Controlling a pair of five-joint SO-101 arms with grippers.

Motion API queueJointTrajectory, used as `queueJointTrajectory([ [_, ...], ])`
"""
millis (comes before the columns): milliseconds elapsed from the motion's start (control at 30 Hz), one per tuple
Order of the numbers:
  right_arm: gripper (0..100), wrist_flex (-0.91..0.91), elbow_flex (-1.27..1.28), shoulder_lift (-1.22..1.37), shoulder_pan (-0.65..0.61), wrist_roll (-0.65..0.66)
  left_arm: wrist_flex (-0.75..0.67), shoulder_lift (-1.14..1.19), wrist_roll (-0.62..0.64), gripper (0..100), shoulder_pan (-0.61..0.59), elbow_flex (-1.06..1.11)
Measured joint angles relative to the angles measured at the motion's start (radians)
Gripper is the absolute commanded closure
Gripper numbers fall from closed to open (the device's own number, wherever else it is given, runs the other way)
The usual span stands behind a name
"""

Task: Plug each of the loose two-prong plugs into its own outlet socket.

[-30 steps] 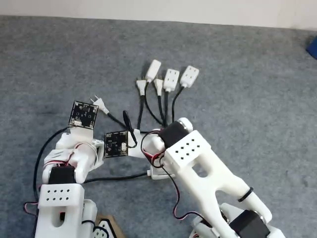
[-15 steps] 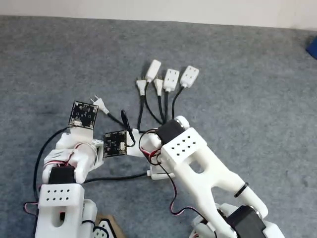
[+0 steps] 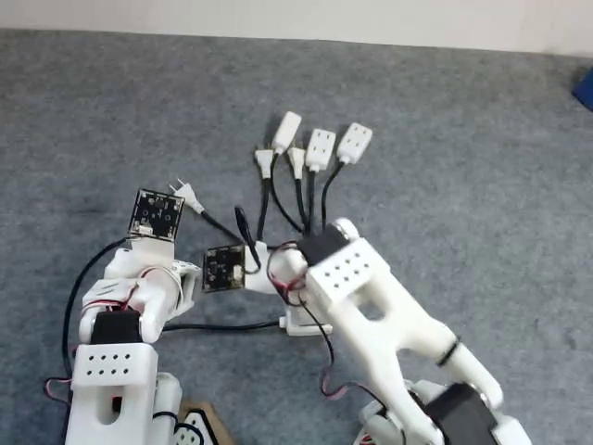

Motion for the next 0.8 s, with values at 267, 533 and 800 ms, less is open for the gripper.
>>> queueJointTrajectory([
  [267,99.1,-0.143,0.157,-0.003,0.003,0.0,0.0,0.0,0.0,59,0.0,0.0],
  [533,99.1,-0.261,0.261,-0.006,0.002,-0.015,0.0,0.0,0.0,59,0.0,0.0],
  [800,89.9,-0.167,0.19,-0.021,0.002,-0.115,0.0,0.0,0.0,62,0.0,0.0],
])
